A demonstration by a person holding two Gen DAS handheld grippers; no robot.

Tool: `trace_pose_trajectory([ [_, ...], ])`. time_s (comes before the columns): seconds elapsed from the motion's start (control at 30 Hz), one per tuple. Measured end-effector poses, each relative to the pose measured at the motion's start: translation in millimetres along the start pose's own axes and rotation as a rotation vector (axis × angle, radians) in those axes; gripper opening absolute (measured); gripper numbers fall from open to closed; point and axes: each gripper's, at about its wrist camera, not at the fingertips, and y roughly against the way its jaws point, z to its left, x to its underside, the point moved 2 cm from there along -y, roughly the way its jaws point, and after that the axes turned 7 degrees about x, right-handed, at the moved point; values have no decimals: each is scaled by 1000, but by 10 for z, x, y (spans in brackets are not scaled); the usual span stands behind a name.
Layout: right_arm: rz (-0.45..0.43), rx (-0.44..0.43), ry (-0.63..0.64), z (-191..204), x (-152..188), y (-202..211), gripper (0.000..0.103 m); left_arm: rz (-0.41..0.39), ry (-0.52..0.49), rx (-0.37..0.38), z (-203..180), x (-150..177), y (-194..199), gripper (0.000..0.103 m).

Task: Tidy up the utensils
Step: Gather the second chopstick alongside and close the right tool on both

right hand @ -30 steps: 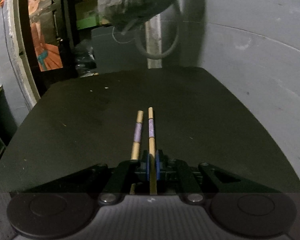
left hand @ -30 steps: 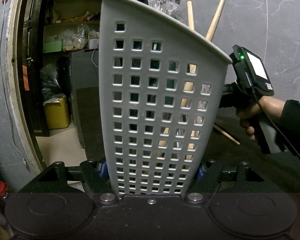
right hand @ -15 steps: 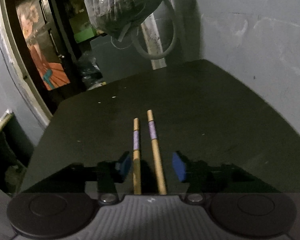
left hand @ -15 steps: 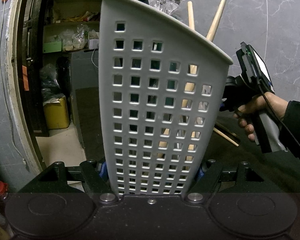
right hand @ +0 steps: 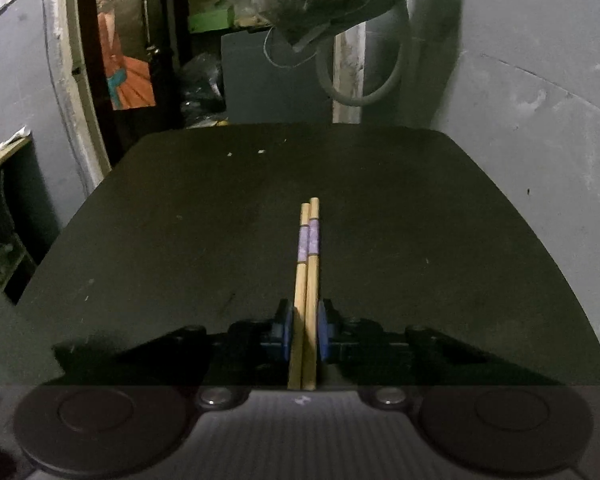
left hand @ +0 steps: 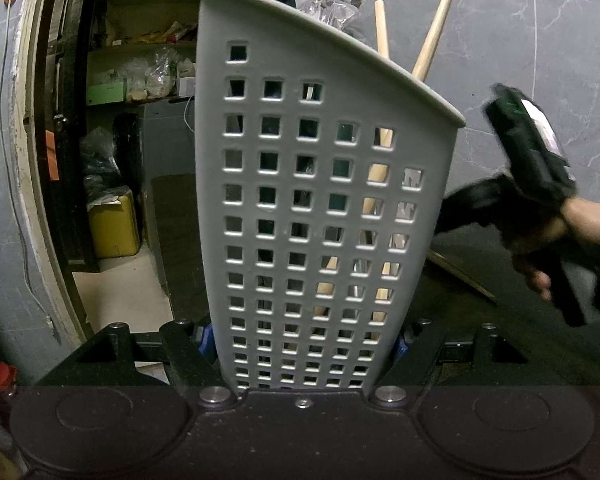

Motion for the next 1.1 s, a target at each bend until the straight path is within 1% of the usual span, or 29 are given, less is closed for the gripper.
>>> trace_pose_trajectory([
  [0.17, 10, -30, 24, -2, 296, 333, 15, 0, 0, 0, -1, -1, -1, 76],
  [0.43, 18, -66, 50, 45, 960, 1099, 15, 0, 0, -1, -3, -3, 0, 76],
  [0.6, 36, -73, 67, 71, 1229, 1456, 15, 2, -3, -3, 3, 1, -2, 76],
  [0.73, 45, -78, 71, 69, 1373, 1637, 15, 3, -5, -4, 5, 7, -3, 76],
  [0.8, 46, -77, 70, 56, 1386, 1665, 15, 3, -5, -4, 8, 9, -2, 76],
  [1.1, 51, -74, 73, 27, 1365, 1645, 16, 3, -7, -4, 0, 10, -3, 76],
])
